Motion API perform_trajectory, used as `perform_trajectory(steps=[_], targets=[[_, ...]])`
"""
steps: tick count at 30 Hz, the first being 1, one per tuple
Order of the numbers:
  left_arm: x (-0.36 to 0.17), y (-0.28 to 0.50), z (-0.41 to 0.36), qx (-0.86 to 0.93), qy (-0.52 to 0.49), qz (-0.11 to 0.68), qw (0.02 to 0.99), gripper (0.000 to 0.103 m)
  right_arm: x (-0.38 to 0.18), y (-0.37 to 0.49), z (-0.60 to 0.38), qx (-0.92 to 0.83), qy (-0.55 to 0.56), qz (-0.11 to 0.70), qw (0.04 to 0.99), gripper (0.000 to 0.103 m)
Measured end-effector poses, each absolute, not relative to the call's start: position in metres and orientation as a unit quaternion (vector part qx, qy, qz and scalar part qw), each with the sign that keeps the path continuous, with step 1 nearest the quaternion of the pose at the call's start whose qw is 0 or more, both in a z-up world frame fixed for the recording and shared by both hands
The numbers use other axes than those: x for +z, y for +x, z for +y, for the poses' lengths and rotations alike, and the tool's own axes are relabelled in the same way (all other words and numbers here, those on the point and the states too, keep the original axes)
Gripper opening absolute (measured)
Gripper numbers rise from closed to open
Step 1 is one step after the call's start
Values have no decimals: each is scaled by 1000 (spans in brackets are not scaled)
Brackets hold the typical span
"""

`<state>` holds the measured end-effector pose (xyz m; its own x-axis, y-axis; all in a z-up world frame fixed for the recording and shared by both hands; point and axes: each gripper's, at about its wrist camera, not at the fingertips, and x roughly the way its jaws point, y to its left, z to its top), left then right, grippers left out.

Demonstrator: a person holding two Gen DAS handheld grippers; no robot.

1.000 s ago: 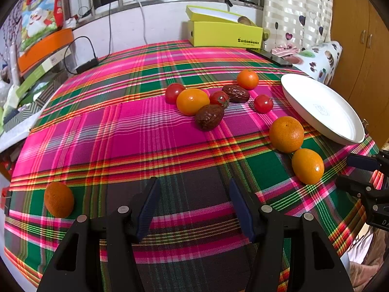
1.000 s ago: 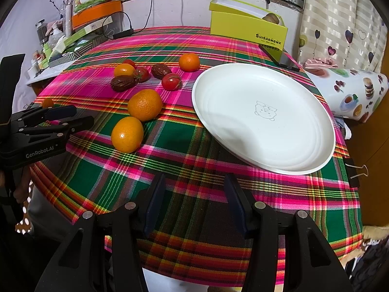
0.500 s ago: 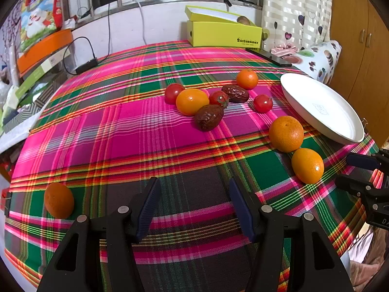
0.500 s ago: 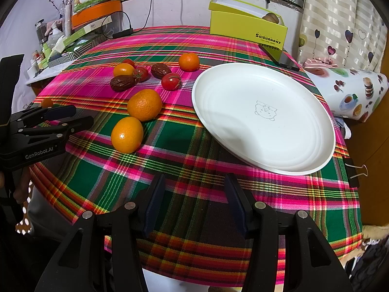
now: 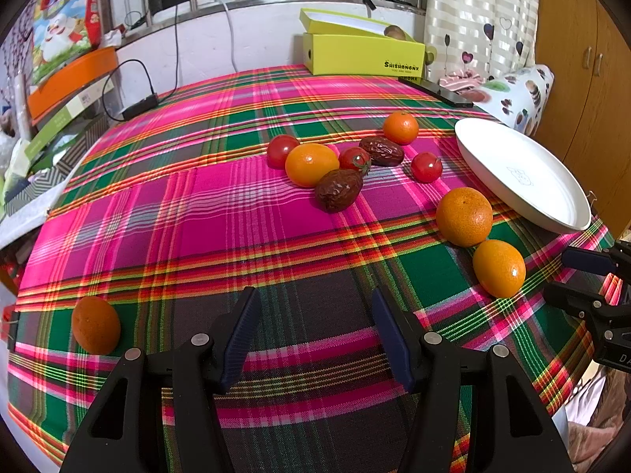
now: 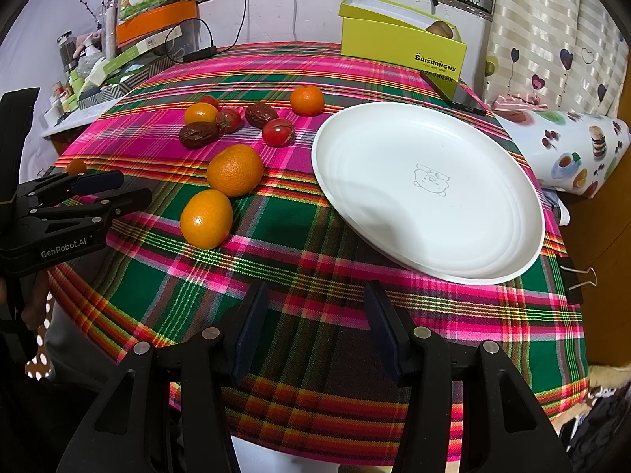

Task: Organize fruits

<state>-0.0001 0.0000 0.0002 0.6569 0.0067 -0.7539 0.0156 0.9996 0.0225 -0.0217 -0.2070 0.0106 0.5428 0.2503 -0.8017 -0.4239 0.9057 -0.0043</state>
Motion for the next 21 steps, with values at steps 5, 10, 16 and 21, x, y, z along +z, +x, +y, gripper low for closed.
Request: perform_trajectory(steps=[5, 10, 16, 21], targets=[[0, 0, 0, -2, 14, 414, 910, 68, 11, -22, -207, 193, -99, 437, 873, 52], [0, 0, 1, -3, 16, 414, 910, 68, 11, -21, -207, 193, -99, 438, 873, 52], [-1, 0, 1, -3, 17, 414, 910, 68, 11, -21, -207, 193, -99, 437, 873, 52], [-1, 0, 1, -3, 17, 414, 910, 68, 11, -22, -207, 193, -99, 437, 873, 52]])
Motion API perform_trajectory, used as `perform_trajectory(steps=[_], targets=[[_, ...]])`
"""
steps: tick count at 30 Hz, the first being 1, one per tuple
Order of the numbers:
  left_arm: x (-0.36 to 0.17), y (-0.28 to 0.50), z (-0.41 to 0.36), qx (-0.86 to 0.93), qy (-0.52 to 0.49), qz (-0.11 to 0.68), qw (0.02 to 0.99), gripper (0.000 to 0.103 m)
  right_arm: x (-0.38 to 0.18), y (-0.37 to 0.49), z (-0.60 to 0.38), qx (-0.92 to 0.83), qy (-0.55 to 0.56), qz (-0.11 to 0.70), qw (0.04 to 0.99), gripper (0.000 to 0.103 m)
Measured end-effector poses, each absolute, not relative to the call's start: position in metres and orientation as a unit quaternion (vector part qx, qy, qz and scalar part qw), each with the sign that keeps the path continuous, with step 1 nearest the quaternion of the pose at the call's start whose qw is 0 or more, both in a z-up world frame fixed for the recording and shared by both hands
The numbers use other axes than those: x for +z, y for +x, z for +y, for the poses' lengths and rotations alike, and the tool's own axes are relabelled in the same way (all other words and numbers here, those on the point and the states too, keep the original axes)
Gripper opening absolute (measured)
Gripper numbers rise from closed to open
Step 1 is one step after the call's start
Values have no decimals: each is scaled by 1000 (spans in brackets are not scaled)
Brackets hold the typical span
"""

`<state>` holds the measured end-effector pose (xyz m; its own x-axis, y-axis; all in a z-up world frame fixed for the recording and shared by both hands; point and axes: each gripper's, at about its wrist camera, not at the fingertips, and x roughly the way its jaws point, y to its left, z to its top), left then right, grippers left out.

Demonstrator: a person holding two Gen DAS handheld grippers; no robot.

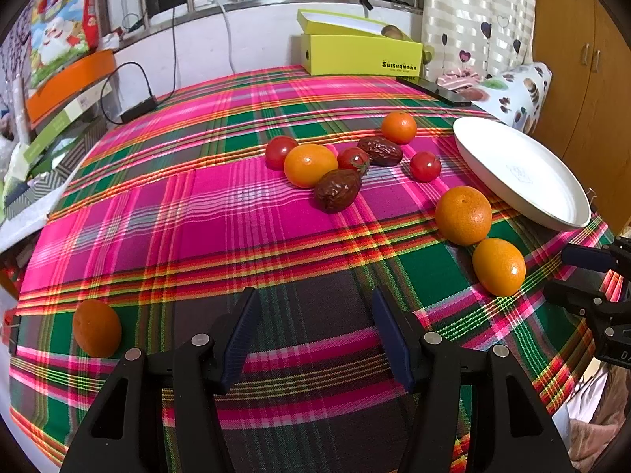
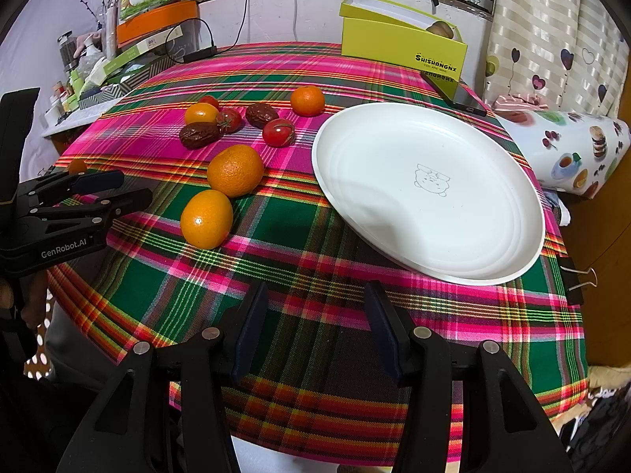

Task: Organize fruits

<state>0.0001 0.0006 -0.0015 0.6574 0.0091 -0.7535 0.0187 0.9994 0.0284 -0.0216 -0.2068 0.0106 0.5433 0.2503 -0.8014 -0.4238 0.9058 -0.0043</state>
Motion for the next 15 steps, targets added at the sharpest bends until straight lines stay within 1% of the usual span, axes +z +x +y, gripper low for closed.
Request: perform_trajectory(steps=[15], targets=[[1, 2, -1, -2, 15, 414, 910, 68, 11, -21, -206, 193, -100, 438, 873, 52]])
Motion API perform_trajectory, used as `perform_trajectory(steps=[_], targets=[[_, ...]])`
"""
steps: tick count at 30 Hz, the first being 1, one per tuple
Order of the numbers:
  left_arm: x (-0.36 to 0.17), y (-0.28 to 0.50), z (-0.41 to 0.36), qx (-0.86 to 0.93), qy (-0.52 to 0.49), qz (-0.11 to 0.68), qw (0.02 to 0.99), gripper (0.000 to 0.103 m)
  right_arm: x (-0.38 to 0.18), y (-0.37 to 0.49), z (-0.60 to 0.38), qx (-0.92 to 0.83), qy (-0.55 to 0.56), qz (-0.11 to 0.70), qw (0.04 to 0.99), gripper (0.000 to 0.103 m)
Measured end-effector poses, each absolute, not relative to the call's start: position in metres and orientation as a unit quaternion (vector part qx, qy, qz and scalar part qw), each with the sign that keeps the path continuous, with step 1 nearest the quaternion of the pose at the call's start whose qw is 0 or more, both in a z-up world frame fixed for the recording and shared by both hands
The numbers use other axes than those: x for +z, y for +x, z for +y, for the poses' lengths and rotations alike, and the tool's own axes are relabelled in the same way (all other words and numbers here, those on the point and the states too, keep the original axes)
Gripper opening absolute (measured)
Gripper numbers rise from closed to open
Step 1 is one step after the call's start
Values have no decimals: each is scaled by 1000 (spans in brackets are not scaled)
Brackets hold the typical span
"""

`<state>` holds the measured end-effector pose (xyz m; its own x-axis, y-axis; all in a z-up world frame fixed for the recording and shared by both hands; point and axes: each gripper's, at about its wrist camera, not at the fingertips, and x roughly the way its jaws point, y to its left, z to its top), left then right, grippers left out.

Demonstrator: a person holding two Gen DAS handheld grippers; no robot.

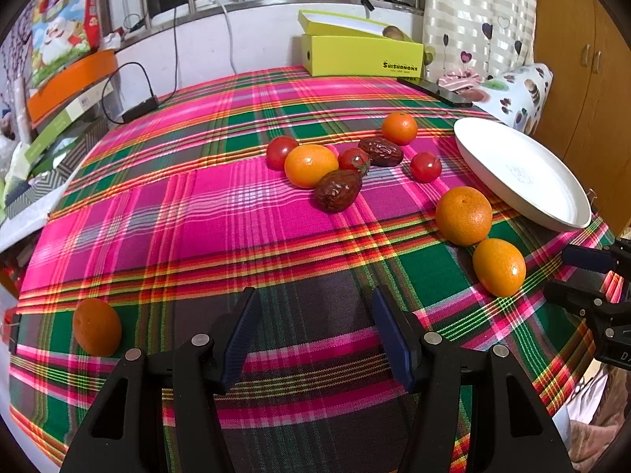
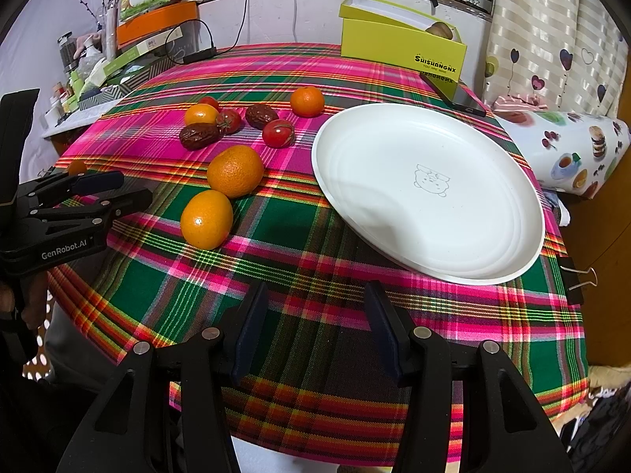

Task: Organize fruits

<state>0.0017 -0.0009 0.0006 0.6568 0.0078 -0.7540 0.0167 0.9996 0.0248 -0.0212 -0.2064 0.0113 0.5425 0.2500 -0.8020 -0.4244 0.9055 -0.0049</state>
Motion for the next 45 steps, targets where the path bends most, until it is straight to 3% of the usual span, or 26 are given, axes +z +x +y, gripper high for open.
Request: perform_trajectory(steps=[20, 45], targets=[[16, -10, 6, -8, 6, 397, 918, 68, 17, -23, -199, 199, -94, 436, 873, 52], [41, -32, 97, 128, -27, 347, 929, 68, 53, 12, -150, 258, -86, 384, 882, 52]])
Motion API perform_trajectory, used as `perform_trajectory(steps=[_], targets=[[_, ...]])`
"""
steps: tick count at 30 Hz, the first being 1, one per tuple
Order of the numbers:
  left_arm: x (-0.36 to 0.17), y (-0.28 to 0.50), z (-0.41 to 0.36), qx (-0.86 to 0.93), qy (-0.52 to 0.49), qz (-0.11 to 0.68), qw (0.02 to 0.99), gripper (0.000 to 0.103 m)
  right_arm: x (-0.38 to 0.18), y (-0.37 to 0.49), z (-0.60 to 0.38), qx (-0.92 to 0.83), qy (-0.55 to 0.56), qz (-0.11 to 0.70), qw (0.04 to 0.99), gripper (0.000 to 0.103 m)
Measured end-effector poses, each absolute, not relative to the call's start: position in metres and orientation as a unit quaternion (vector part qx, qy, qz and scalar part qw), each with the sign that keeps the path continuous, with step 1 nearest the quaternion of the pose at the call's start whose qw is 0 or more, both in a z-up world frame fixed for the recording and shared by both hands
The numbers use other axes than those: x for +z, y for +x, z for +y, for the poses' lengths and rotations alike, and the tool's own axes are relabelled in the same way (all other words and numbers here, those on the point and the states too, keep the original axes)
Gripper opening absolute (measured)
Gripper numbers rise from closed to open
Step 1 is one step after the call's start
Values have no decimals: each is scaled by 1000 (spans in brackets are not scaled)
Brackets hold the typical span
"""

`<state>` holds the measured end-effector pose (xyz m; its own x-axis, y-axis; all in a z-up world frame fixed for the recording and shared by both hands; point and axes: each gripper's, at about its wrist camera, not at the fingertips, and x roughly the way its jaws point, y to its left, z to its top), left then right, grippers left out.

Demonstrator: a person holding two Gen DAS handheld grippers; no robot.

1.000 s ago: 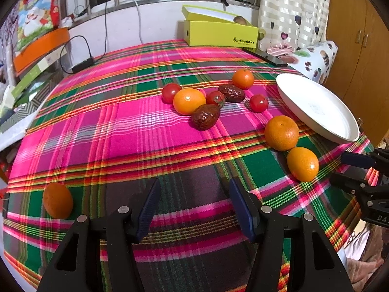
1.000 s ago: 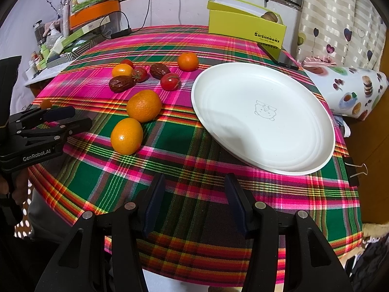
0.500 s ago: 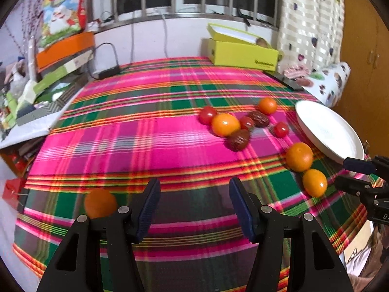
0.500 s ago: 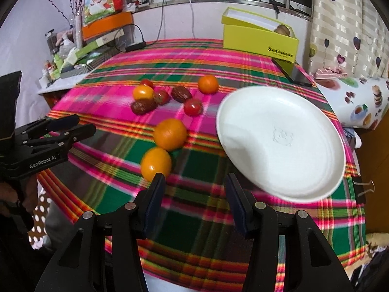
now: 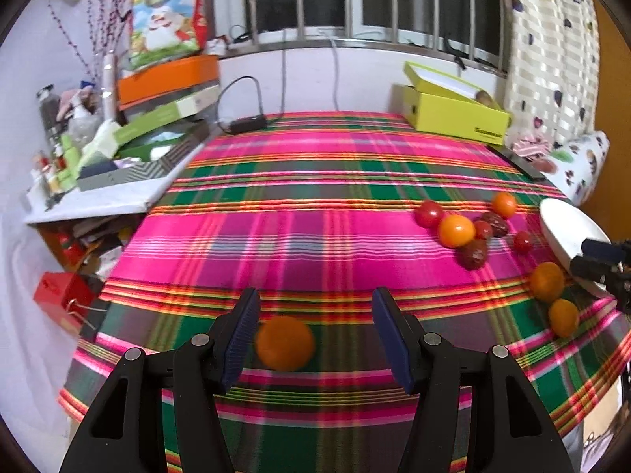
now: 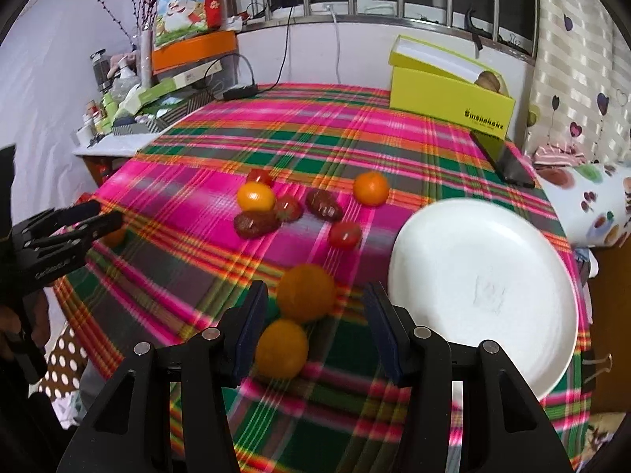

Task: Organize fruits
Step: 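Grasp an orange with the left tool while the right tool grasps a red cherry tomato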

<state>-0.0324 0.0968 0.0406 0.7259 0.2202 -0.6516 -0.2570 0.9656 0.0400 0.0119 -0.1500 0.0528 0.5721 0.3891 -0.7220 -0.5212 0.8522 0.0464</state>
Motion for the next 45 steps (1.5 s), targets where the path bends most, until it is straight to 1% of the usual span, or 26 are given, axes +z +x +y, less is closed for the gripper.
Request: perform_trajectory(steps=[5, 14, 21, 23, 26, 28, 31, 45], targets=[[34, -33, 110, 143, -33, 355, 923, 68, 55, 33, -145, 253, -95, 383, 883, 52], [17, -29, 123, 142, -50, 382, 912, 68, 33, 68, -131, 247, -119, 407, 871, 51], [3, -22, 127, 128, -73, 404, 903, 68, 20, 81, -119, 245, -149, 420, 861, 40], [1, -21, 127, 130, -72, 406, 902, 66, 17, 83, -117, 243, -156, 421, 860, 32], [0, -21, 126, 135, -66, 404, 902, 61, 16, 86, -116, 242, -158, 422, 859, 31], [0, -21, 125, 138, -61, 403, 903, 53, 15, 86, -115, 243, -160, 422, 859, 30], [0, -21, 122, 137, -53, 403, 903, 45, 15, 86, -114, 244, -161, 419, 860, 30], [10, -22, 112, 121, -56, 393, 910, 45, 32, 79, -130, 249, -128, 395, 875, 30]])
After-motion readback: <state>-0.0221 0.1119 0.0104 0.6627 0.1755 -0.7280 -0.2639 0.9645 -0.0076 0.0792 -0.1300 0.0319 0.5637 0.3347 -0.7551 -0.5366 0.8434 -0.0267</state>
